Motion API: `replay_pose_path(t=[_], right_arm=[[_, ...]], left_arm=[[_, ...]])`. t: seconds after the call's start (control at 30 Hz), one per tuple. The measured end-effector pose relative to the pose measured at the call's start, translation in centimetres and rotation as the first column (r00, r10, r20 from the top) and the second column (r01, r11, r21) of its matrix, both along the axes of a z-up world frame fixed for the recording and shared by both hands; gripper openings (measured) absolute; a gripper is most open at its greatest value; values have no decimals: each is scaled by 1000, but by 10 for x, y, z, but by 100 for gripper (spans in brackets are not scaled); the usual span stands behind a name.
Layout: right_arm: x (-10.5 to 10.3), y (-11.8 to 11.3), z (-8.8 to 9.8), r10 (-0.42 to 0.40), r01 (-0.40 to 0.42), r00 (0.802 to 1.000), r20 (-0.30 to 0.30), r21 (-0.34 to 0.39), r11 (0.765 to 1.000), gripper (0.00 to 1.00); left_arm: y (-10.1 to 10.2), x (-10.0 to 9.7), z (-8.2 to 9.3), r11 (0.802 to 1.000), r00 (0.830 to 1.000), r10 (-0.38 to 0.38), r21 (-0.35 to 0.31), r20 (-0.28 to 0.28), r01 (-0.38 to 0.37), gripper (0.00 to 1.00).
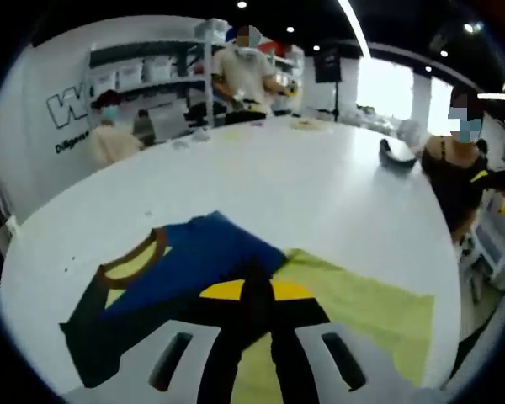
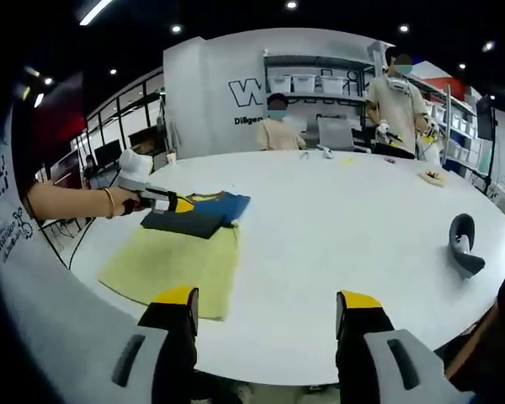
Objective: Fold the garment on the visible template until the final outline fits inside the template.
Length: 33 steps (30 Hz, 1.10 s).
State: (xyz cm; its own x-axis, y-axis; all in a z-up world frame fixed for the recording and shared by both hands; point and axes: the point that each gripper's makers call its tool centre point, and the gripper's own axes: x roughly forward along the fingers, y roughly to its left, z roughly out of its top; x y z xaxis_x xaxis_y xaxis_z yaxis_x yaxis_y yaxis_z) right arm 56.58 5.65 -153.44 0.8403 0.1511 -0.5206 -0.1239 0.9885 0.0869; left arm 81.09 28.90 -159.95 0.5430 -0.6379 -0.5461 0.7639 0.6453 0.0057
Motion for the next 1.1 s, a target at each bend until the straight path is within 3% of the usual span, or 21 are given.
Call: replay_pose_path(t=[0.1,0.17,0.3,0.37,0.4,0.47,0.53,0.87,0.97,1.03,1.1], right_arm=[[8,5,1,32,-32,999,4,3,999,64],[15,9,1,61,-61,998,5,0,998,64],[27,14,1,98,-98,995,10,3,995,64],[32,19,3,116,-116,993,11,2,993,63],[34,21,1,131,-131,991,5,-14,991,63],[36,26,-2,176,-177,984,-12,-61,982,63],[43,35,-5,192,-192,981,-15,-37,981,62],[66,64,-16,275,-274,961,-26,12,962,57],[70,69,-22,289,-289,956,-41,16,957,56],[74,80,-33,330,-329,942,-62,26,944,56],[71,87,-44,362,-363,926,-109,12,932,56]], left_arm=[[16,-11,8,1000,1000,17,-15,2,-17,7],[36,-12,8,999,999,46,-2,10,-46,14],[58,-20,16,994,994,107,2,30,-107,30],[76,-21,19,987,987,158,-1,34,-158,39],[91,-21,20,977,976,211,22,56,-213,44],[101,-24,23,970,968,240,24,66,-242,55],[117,-29,22,958,957,285,15,63,-286,60],[174,-69,18,916,917,399,28,33,-399,61],[194,-80,12,896,897,441,42,18,-441,56],[212,-97,-1,871,872,489,60,-18,-487,55],[216,-104,-4,866,867,498,62,-26,-496,56]])
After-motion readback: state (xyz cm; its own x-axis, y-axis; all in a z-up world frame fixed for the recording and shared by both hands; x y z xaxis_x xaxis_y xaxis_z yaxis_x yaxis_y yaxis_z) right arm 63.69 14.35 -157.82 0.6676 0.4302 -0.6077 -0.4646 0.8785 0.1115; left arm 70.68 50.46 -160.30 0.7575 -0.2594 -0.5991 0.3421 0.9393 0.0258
